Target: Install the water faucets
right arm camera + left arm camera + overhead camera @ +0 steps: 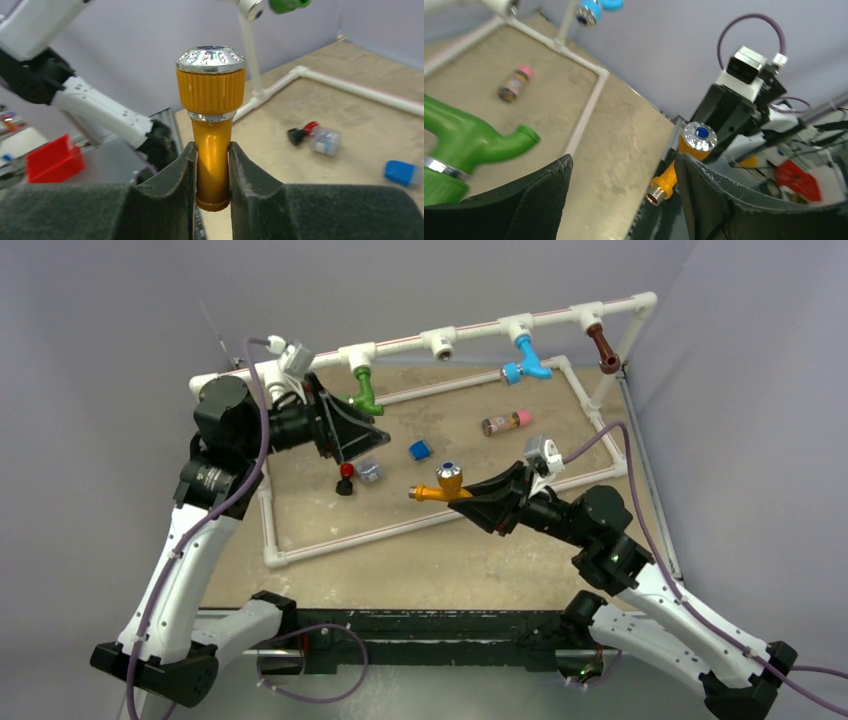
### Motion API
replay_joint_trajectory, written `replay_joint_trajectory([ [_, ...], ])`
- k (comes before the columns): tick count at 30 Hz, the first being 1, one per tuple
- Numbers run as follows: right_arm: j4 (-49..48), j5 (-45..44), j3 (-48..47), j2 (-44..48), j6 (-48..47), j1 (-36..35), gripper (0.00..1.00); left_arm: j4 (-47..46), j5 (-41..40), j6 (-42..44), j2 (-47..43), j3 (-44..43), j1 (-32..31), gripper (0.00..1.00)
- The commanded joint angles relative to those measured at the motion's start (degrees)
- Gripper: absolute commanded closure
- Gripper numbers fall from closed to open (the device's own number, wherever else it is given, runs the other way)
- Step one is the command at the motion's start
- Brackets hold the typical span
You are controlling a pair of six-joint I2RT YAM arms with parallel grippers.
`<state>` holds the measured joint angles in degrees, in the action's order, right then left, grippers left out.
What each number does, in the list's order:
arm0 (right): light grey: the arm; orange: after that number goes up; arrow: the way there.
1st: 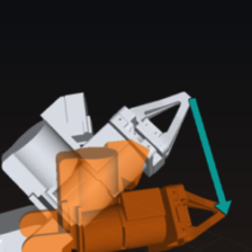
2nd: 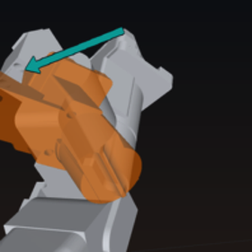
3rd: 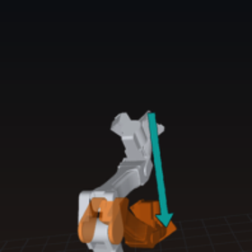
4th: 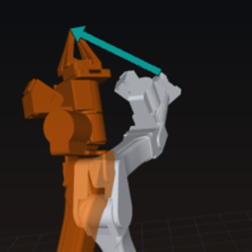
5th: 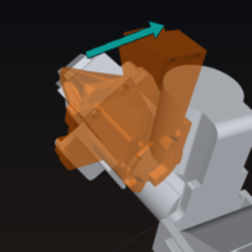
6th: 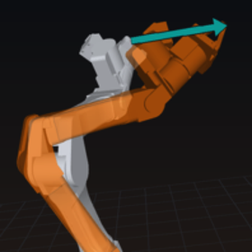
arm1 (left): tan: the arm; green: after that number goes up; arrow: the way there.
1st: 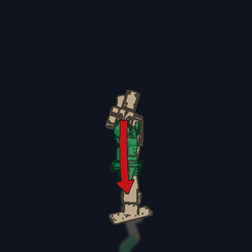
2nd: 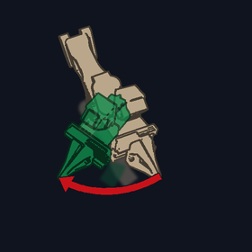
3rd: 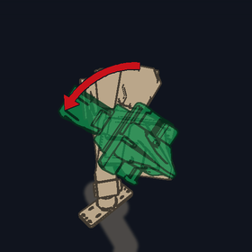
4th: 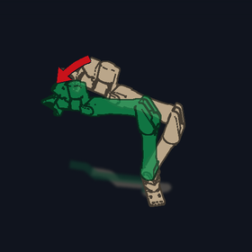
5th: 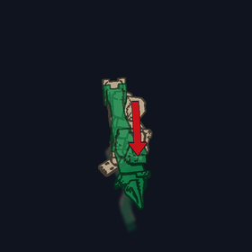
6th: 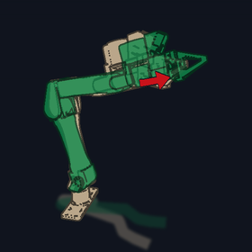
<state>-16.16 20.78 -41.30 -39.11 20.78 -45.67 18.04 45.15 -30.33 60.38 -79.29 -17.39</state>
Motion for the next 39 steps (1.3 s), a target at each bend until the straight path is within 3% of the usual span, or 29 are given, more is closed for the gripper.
replay_joint_trajectory([
  [1, -3.1, 8.66, 0.6, 0.24, 10.71, 0.25, 1.0, 1.79, 11.98, -5.51, -4.57, 6.32, -0.1, 0.27],
  [8, -15.81, 12.19, 6.83, 0.45, 21.95, 0.23, 1.0, 2.11, 18.63, -7.31, -11.75, 17.99, -0.1, 0.26],
  [12, -24.1, 12.02, 8.48, -2.65, 26.62, 0.2, 1.0, -4.71, 22.76, -12.5, -14.37, 24.84, -0.1, 0.26],
  [18, -34.91, 12.52, 9.7, -8.14, 33.3, -0.24, 1.0, -6.13, 23.15, -13.35, -15.53, 27.76, -0.1, 0.24],
  [29, -41.15, 9.33, 7.44, -16.8, 36.25, -1.55, 1.0, -11.85, 21.92, -18.88, -16.45, 30.63, -0.1, 0.21],
  [39, -42.25, 6.51, 4.86, -21.74, 38.38, -1.7, 1.0, -16.44, 20.12, -23.55, -16.78, 33.22, -0.1, 0.26],
])
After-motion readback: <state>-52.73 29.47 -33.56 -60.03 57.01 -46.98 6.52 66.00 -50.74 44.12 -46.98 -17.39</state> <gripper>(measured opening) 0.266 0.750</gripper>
